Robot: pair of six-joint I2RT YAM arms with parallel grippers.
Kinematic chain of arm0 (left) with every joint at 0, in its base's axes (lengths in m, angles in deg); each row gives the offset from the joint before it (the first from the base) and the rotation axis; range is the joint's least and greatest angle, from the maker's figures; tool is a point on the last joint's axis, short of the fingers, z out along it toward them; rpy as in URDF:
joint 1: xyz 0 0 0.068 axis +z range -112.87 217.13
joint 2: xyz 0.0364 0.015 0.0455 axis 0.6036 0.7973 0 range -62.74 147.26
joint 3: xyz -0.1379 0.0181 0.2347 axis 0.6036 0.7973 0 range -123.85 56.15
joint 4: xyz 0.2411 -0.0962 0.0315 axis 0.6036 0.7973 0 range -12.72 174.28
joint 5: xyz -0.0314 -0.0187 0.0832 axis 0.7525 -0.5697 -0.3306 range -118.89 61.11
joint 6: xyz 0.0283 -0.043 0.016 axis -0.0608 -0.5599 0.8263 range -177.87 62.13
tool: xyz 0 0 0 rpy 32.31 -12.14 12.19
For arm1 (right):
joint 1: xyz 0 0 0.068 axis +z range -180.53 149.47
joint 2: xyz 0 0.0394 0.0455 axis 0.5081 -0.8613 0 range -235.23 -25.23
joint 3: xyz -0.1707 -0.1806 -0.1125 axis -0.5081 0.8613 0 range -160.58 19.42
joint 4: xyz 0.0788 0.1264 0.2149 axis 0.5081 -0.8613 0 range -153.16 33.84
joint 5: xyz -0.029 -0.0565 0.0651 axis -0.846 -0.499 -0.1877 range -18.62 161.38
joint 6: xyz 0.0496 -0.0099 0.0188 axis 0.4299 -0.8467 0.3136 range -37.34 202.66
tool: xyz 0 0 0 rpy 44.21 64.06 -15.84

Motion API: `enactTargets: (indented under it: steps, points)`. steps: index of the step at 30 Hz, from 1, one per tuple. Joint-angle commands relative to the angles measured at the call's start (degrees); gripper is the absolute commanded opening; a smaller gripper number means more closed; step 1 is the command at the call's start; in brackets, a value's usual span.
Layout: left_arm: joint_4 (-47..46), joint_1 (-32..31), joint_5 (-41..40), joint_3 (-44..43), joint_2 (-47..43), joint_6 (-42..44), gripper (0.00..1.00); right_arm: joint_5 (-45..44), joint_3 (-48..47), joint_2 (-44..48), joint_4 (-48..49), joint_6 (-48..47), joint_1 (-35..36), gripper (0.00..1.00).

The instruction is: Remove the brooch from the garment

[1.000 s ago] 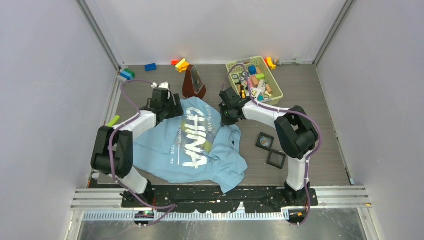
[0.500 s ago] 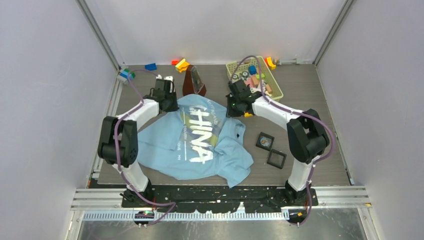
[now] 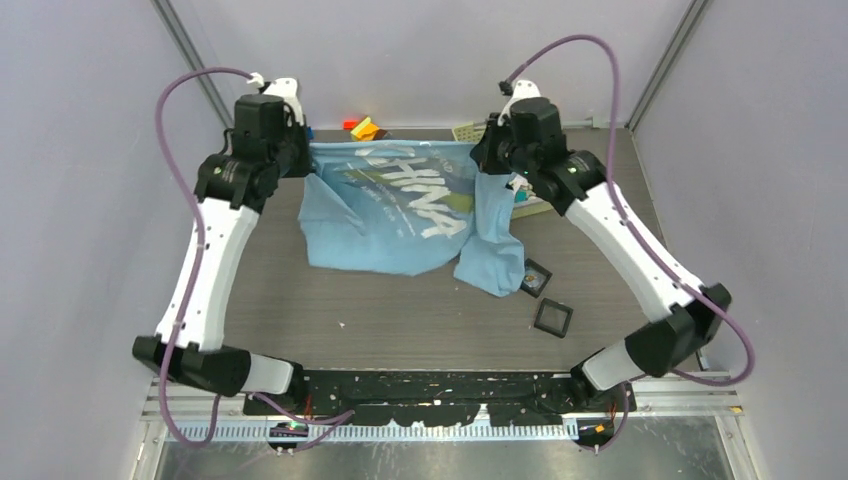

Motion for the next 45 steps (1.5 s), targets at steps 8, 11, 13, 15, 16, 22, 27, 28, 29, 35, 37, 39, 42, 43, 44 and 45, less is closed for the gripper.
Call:
enactTargets:
  steps: [8,11,13,15,16,22,27,28,29,35,37,39,42,43,44,45]
  points:
    - [19.7,0.2,-12.8,-30.8,-8.1,5.5,0.00,-1.7,-16.2,9.9,-6.0,-6.9,14.7,0.01]
    - [20.7,0.2,-13.9,-31.1,-11.6,5.6,0.00,-0.9,-15.3,11.9,-6.0,-7.4,21.1,0.01]
    - [19.8,0.2,-15.2,-29.0,-14.6,5.6,0.00,1.5,-13.0,13.8,-4.8,-7.0,23.4,0.01]
    - [18.1,0.2,-17.0,-26.7,-16.6,6.1,0.00,3.4,-11.1,15.4,-3.8,-5.5,24.4,0.01]
    - [17.3,0.2,-17.8,-26.1,-16.5,6.5,0.00,3.6,-10.9,15.8,-3.5,-4.1,24.5,0.01]
    - [16.9,0.3,-19.8,-30.0,-2.4,8.6,0.00,-11.5,-21.6,8.2,-12.1,-3.0,24.3,0.00]
    - [22.2,1.0,-18.6,-52.2,13.0,7.5,0.00,-15.9,-32.0,0.8,-13.0,-5.7,22.8,0.00]
    - [21.0,1.0,-18.6,-53.2,13.3,7.1,0.00,-15.5,-32.9,0.8,-11.5,-6.1,22.8,0.00]
    - [19.0,1.0,-18.4,-51.6,12.0,6.7,0.00,-15.1,-33.1,1.4,-10.8,-6.9,22.8,0.00]
    - [7.6,1.0,-15.9,-23.9,-4.8,3.4,0.00,-7.1,-21.1,8.3,-4.1,-8.5,22.8,0.00]
    - [3.6,1.0,-14.1,-10.7,-10.9,2.6,0.00,-4.8,-11.2,10.6,-2.2,-6.8,22.8,0.00]
    - [1.6,1.0,-12.7,3.7,-16.3,1.2,0.00,-2.8,4.6,11.9,0.2,-4.7,22.8,0.00]
    - [0.1,1.0,-8.1,20.8,-22.7,-0.7,0.00,1.0,19.4,11.6,4.5,0.5,22.9,0.00]
    - [-0.3,1.0,-6.6,26.0,-24.0,-1.7,0.00,4.2,25.8,11.0,7.2,1.7,23.1,0.01]
    - [-0.8,1.0,-4.8,30.5,-25.0,-3.0,0.00,5.4,28.7,9.5,8.5,4.3,23.2,0.05]
    - [-2.0,1.0,-2.3,35.2,-25.7,-4.9,0.00,7.0,33.7,8.7,11.4,5.5,23.4,0.16]
